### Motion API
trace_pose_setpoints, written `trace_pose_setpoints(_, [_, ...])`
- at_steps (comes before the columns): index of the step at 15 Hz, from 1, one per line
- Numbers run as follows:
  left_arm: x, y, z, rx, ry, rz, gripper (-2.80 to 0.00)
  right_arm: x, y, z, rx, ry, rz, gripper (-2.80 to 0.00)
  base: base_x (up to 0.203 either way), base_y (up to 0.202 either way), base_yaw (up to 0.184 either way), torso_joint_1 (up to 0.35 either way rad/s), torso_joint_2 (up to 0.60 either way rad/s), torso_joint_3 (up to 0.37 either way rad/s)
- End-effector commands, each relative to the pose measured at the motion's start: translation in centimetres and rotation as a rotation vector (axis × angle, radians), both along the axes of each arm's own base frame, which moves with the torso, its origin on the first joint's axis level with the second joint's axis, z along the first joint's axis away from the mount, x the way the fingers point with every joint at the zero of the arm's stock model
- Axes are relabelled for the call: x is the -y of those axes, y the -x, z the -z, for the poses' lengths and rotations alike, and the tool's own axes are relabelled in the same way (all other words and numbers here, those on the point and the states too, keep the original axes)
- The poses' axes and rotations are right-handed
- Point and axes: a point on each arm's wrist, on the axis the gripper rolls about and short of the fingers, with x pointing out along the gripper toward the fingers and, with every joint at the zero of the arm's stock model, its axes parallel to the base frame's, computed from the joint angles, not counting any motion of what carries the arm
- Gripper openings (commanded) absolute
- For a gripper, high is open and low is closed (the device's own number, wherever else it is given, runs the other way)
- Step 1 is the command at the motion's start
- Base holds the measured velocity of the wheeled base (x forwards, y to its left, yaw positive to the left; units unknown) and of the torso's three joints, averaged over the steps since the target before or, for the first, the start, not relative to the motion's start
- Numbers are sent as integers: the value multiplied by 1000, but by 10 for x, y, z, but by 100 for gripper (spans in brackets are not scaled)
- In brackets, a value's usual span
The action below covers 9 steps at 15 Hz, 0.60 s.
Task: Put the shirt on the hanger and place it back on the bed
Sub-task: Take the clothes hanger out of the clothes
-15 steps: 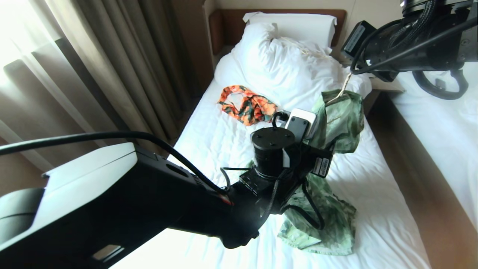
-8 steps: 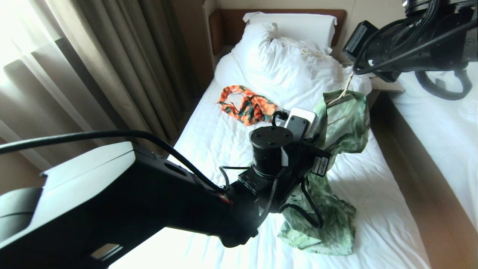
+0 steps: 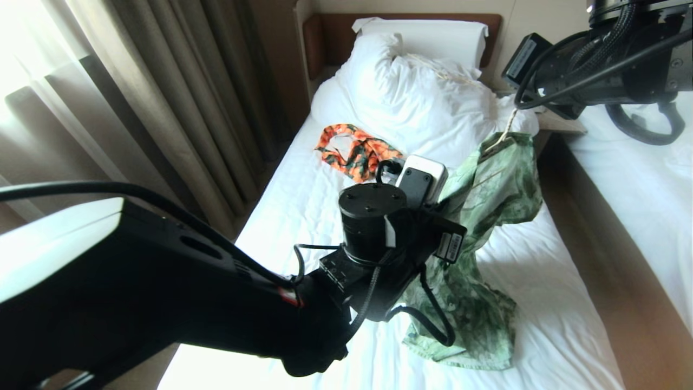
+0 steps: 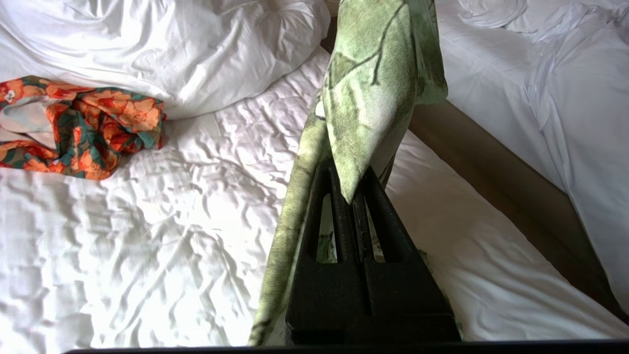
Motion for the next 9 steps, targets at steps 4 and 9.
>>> trace_pose_setpoints(4, [-49, 23, -27, -12, -14, -40, -280, -2, -7, 5, -11, 45, 7, -280, 0, 0, 0, 0, 0, 0])
trace_pose_setpoints(9, [-95, 35, -22, -55, -68, -112, -280, -3, -10, 8, -17, 74, 6, -280, 0, 0, 0, 0, 0, 0])
